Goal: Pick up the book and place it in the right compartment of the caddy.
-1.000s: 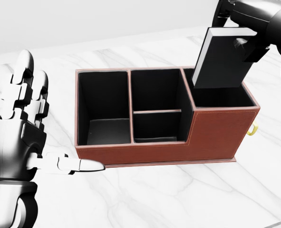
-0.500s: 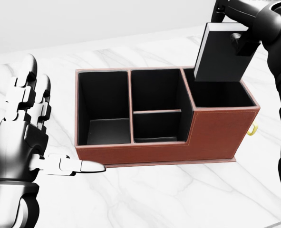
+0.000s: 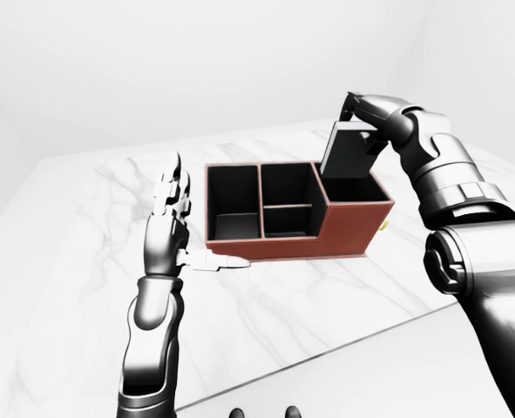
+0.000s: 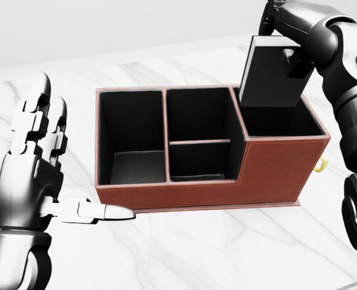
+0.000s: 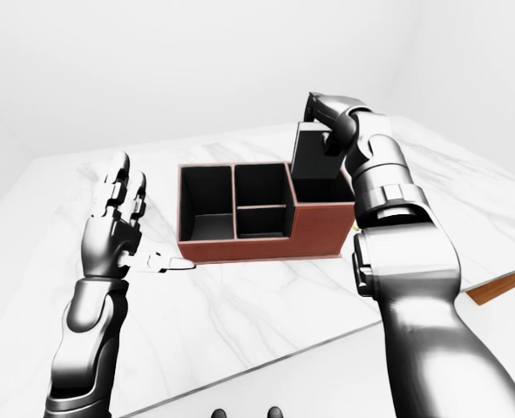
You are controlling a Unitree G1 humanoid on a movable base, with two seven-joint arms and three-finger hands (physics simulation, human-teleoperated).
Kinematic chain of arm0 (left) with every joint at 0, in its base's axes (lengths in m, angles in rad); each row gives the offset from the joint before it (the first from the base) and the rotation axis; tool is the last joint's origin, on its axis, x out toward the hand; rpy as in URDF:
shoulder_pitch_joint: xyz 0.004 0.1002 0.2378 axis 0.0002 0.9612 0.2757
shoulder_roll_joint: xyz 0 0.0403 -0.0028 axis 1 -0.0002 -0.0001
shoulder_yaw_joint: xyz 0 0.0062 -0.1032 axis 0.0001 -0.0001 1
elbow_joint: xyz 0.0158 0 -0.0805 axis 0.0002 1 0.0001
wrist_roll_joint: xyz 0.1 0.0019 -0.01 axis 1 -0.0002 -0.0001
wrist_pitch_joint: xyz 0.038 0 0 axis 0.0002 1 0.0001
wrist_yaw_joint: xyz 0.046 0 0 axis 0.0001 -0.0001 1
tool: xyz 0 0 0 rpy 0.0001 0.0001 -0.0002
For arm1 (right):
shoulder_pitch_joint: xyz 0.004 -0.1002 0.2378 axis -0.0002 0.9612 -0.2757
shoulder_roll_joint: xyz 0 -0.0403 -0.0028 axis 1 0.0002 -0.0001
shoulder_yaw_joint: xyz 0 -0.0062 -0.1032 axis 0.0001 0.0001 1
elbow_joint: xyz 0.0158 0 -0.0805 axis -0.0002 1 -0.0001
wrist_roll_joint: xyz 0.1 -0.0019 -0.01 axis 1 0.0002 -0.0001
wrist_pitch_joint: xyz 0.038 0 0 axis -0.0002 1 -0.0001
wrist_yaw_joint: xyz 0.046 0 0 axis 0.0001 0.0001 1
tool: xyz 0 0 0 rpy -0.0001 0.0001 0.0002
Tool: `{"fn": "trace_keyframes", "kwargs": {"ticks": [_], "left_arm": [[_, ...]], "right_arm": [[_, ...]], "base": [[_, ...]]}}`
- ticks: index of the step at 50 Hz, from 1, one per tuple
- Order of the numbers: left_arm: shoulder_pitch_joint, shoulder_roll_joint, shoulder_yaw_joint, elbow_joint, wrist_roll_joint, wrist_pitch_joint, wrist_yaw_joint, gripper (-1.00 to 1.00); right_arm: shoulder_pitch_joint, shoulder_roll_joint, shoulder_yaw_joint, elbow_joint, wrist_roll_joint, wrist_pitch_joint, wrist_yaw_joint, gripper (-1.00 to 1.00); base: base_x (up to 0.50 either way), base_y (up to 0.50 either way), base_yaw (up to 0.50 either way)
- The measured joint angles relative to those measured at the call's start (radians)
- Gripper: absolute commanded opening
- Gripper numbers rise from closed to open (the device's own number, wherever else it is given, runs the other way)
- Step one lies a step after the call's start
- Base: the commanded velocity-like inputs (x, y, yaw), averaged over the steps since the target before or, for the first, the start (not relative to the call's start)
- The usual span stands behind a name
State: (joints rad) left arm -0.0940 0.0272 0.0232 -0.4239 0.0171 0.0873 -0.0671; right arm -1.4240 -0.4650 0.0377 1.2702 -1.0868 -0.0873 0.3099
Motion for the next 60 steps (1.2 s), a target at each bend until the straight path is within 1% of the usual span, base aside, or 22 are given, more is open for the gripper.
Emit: {"fn": "trace_keyframes", "kwargs": {"ticks": [19,60], "left_arm": [[0.004,-0.001,-0.003,0.008,0.005,0.0,-0.002,1.0],[-0.012,0.001,-0.001,0.05,0.011,0.0,-0.004,1.0]], "right_arm": [[-0.002,0.005,0.004,0.038,-0.03,0.0,-0.053,-1.0],[0.04,0.018,-0.002,0.076,-0.056,0.0,-0.108,-1.0]], "base": [[0.0,0.0,0.0],[0.0,0.0,0.0]]}}
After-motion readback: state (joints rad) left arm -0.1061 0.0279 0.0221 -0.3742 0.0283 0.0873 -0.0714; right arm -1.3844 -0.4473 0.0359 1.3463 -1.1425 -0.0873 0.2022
